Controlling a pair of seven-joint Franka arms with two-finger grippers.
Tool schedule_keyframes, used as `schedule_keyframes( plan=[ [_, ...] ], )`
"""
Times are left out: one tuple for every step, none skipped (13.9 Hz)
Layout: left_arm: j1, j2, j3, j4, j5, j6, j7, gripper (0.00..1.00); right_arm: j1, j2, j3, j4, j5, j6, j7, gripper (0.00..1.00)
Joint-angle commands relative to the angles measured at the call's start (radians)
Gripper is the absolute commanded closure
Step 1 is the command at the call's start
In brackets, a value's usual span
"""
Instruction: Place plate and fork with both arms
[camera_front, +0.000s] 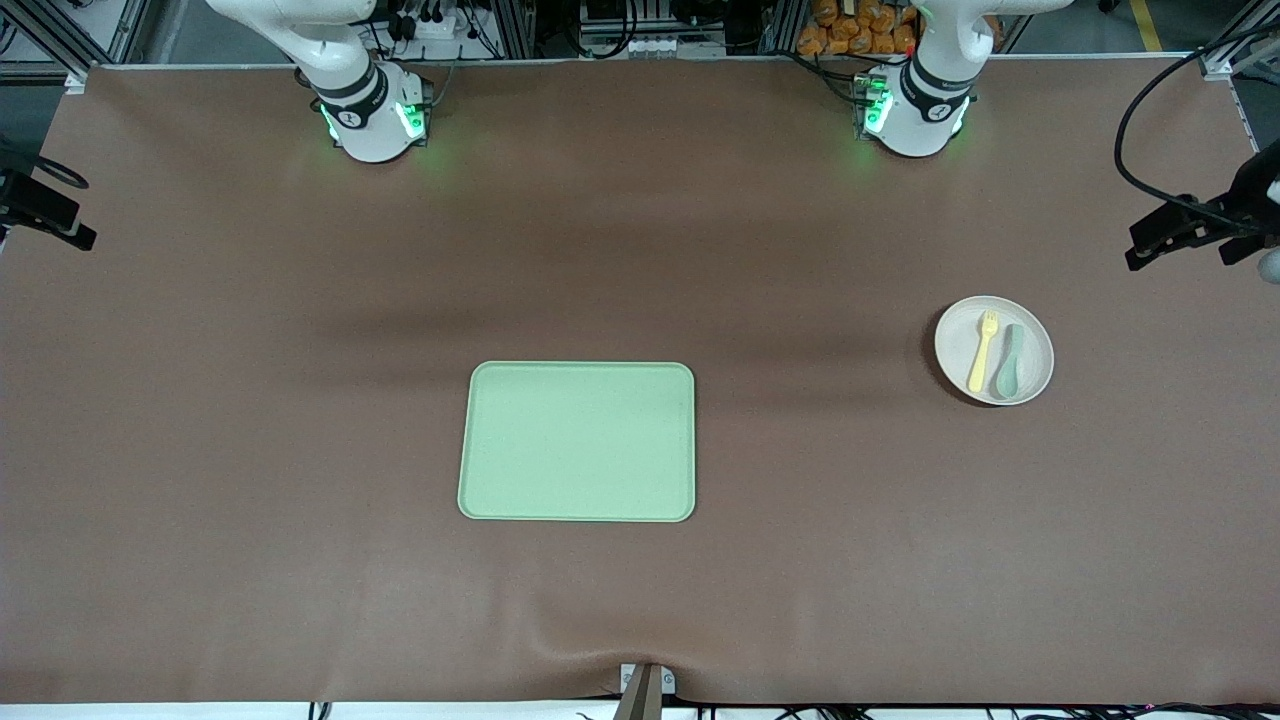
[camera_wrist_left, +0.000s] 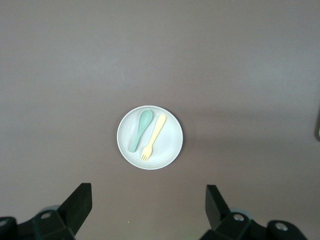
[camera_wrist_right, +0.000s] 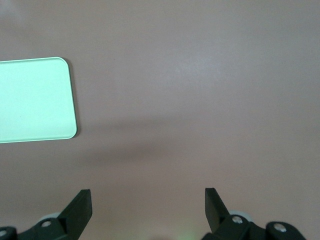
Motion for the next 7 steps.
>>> schedule_keyframes(
  plan=[
    [0.032, 0.055, -0.009, 0.009, -0.005, 0.005, 0.047, 0.0, -0.012, -0.004, 0.007, 0.009, 0.012, -0.011, 0.014, 0.0],
    [0.041, 0.065, -0.008, 0.01, -0.001, 0.008, 0.05, 0.0, -0.013, -0.003, 0.007, 0.009, 0.012, -0.011, 0.014, 0.0],
    [0.043, 0.084, -0.006, 0.01, 0.002, 0.015, 0.05, 0.0, -0.012, -0.003, 0.007, 0.009, 0.012, -0.011, 0.014, 0.0],
    [0.061, 0.097, -0.006, 0.007, 0.01, 0.023, 0.05, 0.0, -0.012, -0.003, 0.007, 0.01, 0.012, -0.011, 0.014, 0.0],
    [0.072, 0.106, -0.006, 0.006, 0.018, 0.026, 0.062, 0.0, -0.013, -0.003, 0.007, 0.009, 0.012, -0.011, 0.014, 0.0],
    [0.081, 0.129, -0.005, 0.006, 0.025, 0.034, 0.093, 0.0, -0.013, -0.003, 0.005, 0.009, 0.012, -0.011, 0.014, 0.0],
    [0.109, 0.149, -0.006, 0.004, 0.03, 0.06, 0.129, 0.0, -0.013, -0.003, 0.005, 0.009, 0.012, -0.011, 0.014, 0.0]
  ],
)
